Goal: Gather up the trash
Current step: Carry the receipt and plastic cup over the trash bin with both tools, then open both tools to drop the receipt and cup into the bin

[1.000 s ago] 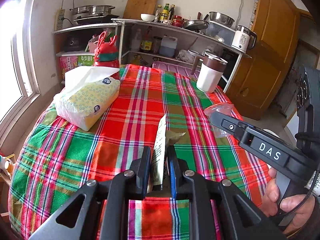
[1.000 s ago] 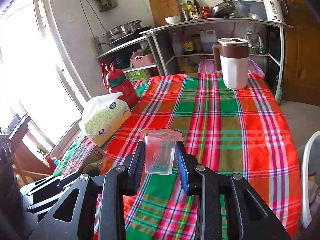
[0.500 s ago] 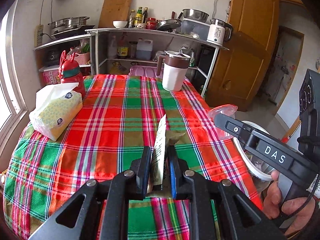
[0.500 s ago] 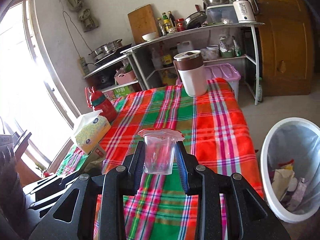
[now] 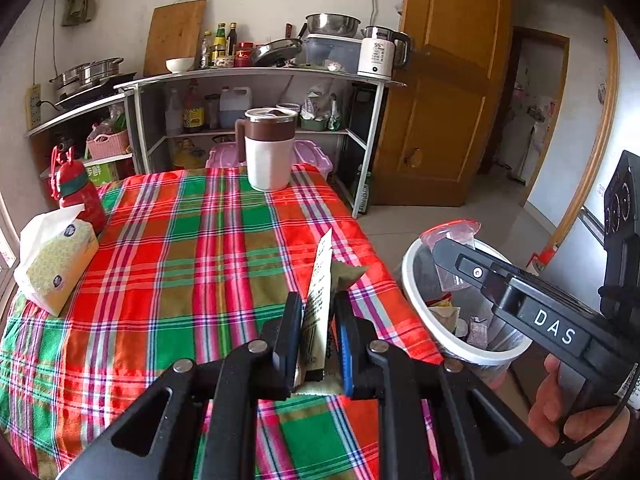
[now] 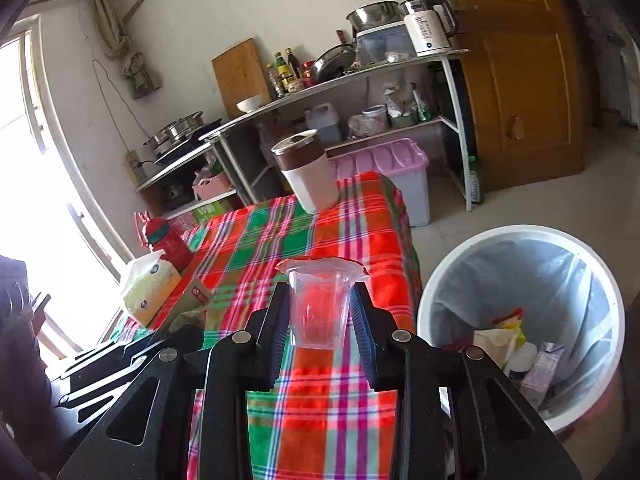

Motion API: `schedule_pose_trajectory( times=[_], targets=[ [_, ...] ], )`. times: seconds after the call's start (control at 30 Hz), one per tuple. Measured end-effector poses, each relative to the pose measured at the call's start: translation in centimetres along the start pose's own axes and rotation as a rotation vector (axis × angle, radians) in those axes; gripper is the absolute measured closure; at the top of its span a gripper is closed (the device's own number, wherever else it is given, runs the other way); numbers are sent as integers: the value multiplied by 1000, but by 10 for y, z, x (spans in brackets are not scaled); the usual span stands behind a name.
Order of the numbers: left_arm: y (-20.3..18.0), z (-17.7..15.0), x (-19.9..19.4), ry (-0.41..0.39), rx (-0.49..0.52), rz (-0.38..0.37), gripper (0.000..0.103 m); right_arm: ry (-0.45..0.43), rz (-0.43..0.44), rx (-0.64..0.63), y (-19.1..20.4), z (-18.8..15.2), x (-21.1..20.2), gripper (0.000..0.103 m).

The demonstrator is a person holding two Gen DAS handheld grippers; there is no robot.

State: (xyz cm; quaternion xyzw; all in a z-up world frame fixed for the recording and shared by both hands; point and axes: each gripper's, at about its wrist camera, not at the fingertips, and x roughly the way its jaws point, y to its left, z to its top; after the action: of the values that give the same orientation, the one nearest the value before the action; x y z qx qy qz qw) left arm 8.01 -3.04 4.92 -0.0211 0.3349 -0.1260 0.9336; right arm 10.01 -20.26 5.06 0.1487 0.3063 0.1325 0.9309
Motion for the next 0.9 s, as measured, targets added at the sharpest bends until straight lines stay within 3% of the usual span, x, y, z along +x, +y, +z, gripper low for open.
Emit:
schedule_pose_trajectory(
  times=[0.53,0.9],
  targets=[
    [-100,19,32,14,134,-119,85,-70,-166,108,-94,9,-48,71],
    [-140,27,66,55,173,-163,85,-43,-262,148,-139,13,-46,71]
  ],
)
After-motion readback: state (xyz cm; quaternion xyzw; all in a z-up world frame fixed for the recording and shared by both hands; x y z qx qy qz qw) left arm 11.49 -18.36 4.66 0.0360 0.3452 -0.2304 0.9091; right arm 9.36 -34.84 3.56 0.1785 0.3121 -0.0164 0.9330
